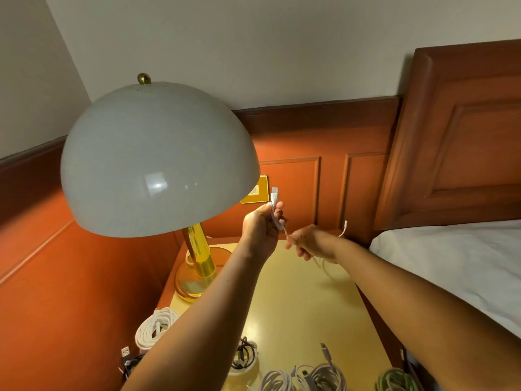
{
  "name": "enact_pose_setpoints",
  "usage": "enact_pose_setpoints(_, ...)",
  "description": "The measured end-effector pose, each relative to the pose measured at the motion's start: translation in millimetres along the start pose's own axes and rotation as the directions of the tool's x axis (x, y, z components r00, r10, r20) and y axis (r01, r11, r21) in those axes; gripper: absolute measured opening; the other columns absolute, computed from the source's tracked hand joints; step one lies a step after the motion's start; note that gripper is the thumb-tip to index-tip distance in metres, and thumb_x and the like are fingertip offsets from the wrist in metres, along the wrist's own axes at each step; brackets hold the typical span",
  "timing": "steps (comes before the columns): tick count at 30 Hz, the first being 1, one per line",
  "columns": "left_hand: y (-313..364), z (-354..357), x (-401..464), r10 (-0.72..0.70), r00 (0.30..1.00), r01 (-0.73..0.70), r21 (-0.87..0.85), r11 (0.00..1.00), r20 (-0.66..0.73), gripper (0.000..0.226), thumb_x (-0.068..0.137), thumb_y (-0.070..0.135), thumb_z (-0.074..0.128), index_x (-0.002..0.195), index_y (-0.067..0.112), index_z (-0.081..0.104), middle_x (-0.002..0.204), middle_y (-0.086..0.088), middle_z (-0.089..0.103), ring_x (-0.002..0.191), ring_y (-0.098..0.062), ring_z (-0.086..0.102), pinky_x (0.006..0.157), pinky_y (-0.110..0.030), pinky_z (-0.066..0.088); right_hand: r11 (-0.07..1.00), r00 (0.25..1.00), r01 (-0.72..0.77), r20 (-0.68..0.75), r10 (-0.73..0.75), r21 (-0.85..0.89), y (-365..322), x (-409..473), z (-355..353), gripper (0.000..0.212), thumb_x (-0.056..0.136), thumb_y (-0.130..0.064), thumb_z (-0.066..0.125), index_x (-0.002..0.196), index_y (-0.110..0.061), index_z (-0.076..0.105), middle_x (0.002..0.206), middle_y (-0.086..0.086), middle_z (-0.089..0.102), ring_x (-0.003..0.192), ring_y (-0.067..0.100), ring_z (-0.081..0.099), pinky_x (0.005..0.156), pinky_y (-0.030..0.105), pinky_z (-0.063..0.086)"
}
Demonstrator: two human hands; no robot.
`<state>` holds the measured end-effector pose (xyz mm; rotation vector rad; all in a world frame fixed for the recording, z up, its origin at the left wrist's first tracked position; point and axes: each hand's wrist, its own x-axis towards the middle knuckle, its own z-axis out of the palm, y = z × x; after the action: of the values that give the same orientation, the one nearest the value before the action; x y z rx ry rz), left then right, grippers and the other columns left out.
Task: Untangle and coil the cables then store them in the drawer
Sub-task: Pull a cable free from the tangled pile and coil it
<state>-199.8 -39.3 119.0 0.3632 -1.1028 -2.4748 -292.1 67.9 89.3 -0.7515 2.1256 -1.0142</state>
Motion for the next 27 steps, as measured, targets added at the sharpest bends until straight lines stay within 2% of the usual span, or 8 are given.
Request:
enact_pose_setpoints(2,4,-2,-6,0.032,0.995,-0.046,0.158,0.986,0.091,0.025,0.099,0.006,0.037,0.087,0.003,0.059,0.069,-0.005,0.051,0.060,-0.015,0.046,0.061,-0.026,0.043,0.975,0.993,-0.048,-0.111,0.024,-0.217,-3,9,-10,0.049,0.095,-0.048,0.054,0.084,-0.003,0.069,0.067,0.008,0.056,0.061,0.020,0.050,0.064,0.031,0.043)
enact_pose_setpoints(4,8,-2,-12,0.006,0.988,-0.068,0.402,0.913,0.154,0.026,0.101,0.008,0.038,0.087,0.004,0.059,0.072,-0.005,0.049,0.064,-0.014,0.045,0.060,-0.024,0.041,0.947,0.974,-0.021,-0.219,-0.052,-0.320,-8,14,-22,0.053,0.088,-0.054,0.061,0.077,-0.002,0.067,0.067,0.009,0.059,0.064,0.023,0.054,0.069,0.032,0.045)
enact_pose_setpoints(6,11,1,-15,-0.045,0.986,-0.066,0.627,0.776,0.159,0.029,0.104,0.012,0.039,0.088,0.004,0.061,0.070,-0.003,0.049,0.063,-0.011,0.045,0.061,-0.024,0.038,0.935,0.952,0.047,-0.268,-0.150,-0.353,-20,14,-33,0.037,0.090,-0.041,0.065,0.077,-0.006,0.065,0.070,0.007,0.058,0.067,0.022,0.051,0.065,0.031,0.041)
enact_pose_setpoints(8,12,2,-15,-0.077,0.987,-0.055,0.747,0.662,0.141,0.032,0.104,0.015,0.039,0.086,0.005,0.063,0.070,-0.005,0.050,0.063,-0.013,0.044,0.060,-0.024,0.037,0.909,0.925,0.141,-0.276,-0.262,-0.392,-39,11,-41,0.016,0.094,-0.020,0.059,0.087,-0.010,0.068,0.082,0.005,0.063,0.077,0.021,0.056,0.066,0.030,0.043)
enact_pose_setpoints(14,9,0,-6,-0.102,0.994,0.028,0.877,0.479,0.025,0.031,0.104,0.020,0.042,0.091,0.005,0.065,0.074,-0.006,0.059,0.063,-0.013,0.053,0.060,-0.022,0.044,0.819,0.858,0.280,-0.251,-0.448,-0.501,-70,-16,-47,0.008,0.092,-0.019,0.064,0.091,-0.013,0.071,0.087,-0.001,0.064,0.080,0.013,0.059,0.063,0.022,0.042)
enact_pose_setpoints(19,4,1,-6,-0.083,0.996,0.083,0.764,0.639,-0.038,0.031,0.104,0.019,0.041,0.095,0.000,0.065,0.073,-0.007,0.060,0.063,-0.015,0.056,0.064,-0.026,0.045,0.794,0.849,0.299,-0.232,-0.475,-0.529,-66,-42,-33,0.016,0.097,-0.019,0.058,0.092,-0.009,0.070,0.083,0.003,0.064,0.074,0.013,0.058,0.061,0.020,0.042)
enact_pose_setpoints(23,3,18,-11,-0.105,0.991,0.133,0.540,0.831,-0.084,0.028,0.104,0.015,0.040,0.095,0.002,0.062,0.077,-0.009,0.062,0.070,-0.017,0.059,0.068,-0.025,0.051,0.778,0.822,0.298,-0.265,-0.503,-0.553,-63,-58,-25,0.018,0.099,-0.019,0.052,0.097,-0.009,0.068,0.087,0.006,0.066,0.072,0.011,0.057,0.060,0.016,0.042)
enact_pose_setpoints(27,10,38,-22,-0.151,0.984,0.174,0.357,0.918,-0.091,0.023,0.103,0.009,0.041,0.091,0.002,0.060,0.068,-0.006,0.066,0.065,-0.015,0.064,0.065,-0.024,0.054,0.760,0.793,0.285,-0.302,-0.529,-0.584,-72,-79,-28,0.024,0.099,-0.015,0.048,0.093,-0.004,0.068,0.080,0.007,0.062,0.072,0.018,0.058,0.066,0.027,0.049)
